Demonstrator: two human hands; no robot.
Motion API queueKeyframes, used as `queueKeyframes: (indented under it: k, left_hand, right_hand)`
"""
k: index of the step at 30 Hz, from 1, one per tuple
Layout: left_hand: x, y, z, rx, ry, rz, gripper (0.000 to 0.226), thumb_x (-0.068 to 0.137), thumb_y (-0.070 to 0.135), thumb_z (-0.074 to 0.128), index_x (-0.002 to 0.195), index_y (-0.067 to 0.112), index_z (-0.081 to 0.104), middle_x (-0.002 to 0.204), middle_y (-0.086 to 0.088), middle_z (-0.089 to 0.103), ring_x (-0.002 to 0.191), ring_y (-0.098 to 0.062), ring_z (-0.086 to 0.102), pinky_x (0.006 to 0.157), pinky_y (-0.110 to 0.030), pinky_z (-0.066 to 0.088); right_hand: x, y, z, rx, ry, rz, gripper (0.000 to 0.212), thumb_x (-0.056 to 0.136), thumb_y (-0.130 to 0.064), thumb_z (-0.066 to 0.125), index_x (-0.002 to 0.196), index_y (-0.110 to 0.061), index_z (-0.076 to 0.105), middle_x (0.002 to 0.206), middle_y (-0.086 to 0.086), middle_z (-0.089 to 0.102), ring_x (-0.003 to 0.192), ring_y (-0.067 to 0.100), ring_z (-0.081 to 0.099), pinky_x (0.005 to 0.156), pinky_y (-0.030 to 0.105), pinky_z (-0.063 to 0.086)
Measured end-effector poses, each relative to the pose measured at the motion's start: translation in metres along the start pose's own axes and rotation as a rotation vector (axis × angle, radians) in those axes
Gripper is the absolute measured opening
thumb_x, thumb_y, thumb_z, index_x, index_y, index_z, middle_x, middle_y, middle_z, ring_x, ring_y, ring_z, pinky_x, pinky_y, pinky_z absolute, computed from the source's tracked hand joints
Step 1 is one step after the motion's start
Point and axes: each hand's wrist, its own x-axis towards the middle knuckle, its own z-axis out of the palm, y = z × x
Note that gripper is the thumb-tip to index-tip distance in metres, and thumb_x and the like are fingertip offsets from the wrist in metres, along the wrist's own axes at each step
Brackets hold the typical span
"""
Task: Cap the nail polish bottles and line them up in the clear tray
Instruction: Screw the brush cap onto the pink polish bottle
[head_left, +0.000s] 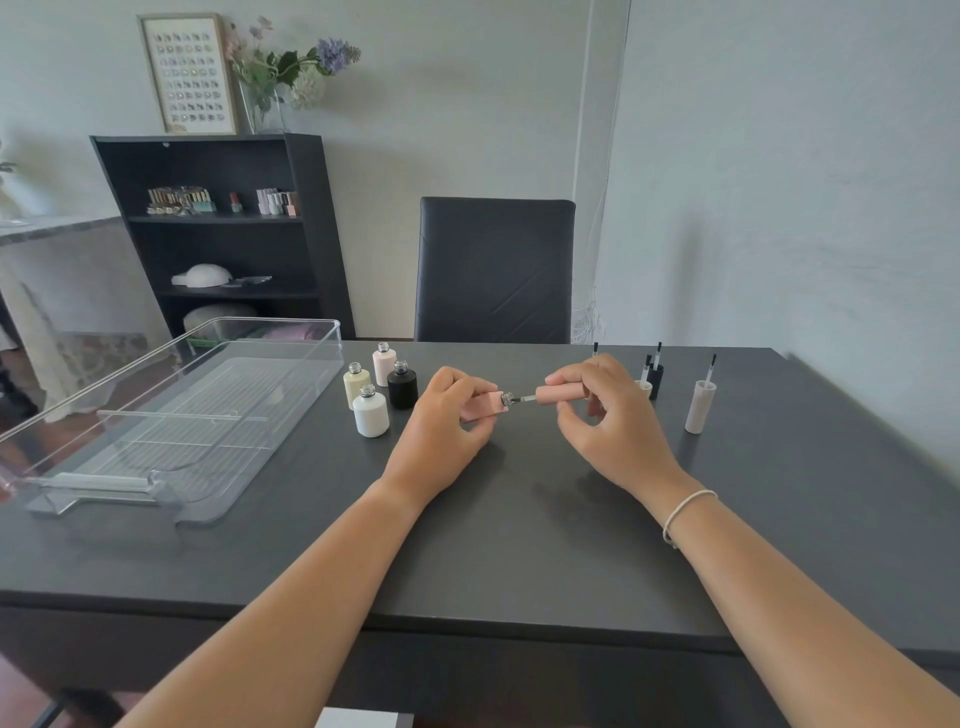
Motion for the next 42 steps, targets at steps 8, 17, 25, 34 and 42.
queueKeyframes:
  k: [8,17,25,34,42]
  left_hand:
    - [-0.0008,0.0024,-0.0001,0.001,-0.027,0.011,0.021,0.080,0.005,0.066,0.100,0.011,0.065,0.093,-0.004,0.051,0.082,-0.011,0.051,0.078,-0.014,0.042]
    - [-0.0008,0.0027,-0.0010,0.001,-0.024,0.013,0.022,0.080,0.005,0.066,0.101,0.011,0.065,0.093,-0.004,0.051,0.082,-0.009,0.050,0.078,-0.009,0.039]
    - [-0.0018,0.0054,-0.0022,0.007,-0.039,0.023,0.022,0.081,0.006,0.066,0.103,0.011,0.065,0.093,-0.003,0.051,0.080,-0.006,0.048,0.079,-0.008,0.038]
    - [-0.0025,0.0085,-0.0026,0.023,-0.095,0.054,0.024,0.081,0.005,0.063,0.105,0.012,0.064,0.093,-0.002,0.051,0.082,-0.003,0.046,0.078,-0.008,0.037]
    - [-0.0025,0.0069,-0.0016,0.004,-0.082,0.051,0.024,0.081,0.006,0.064,0.105,0.011,0.065,0.092,0.000,0.051,0.083,-0.007,0.050,0.080,-0.016,0.043]
  right_hand:
    - [0.0011,-0.0003,0.0006,0.014,0.023,0.002,0.023,0.078,-0.003,0.060,0.091,-0.021,0.064,0.086,-0.011,0.052,0.065,0.007,0.045,0.057,0.014,0.039]
    - [0.0010,-0.0009,0.0013,0.015,-0.004,0.015,0.021,0.079,-0.005,0.061,0.092,-0.022,0.064,0.086,-0.021,0.049,0.066,0.008,0.046,0.056,0.019,0.042]
    - [-0.0002,-0.0035,0.0028,-0.009,-0.059,0.018,0.019,0.080,-0.007,0.061,0.095,-0.018,0.065,0.084,-0.015,0.049,0.072,-0.006,0.047,0.061,0.010,0.038]
    - [0.0007,0.0031,0.0078,-0.038,-0.147,0.111,0.028,0.088,-0.038,0.051,0.068,-0.018,0.053,0.061,-0.012,0.045,0.056,0.004,0.044,0.052,0.020,0.030]
    - [0.0019,0.0034,0.0102,0.122,-0.115,0.129,0.012,0.081,-0.022,0.067,0.090,-0.021,0.060,0.060,-0.014,0.050,0.057,0.001,0.047,0.055,0.009,0.037]
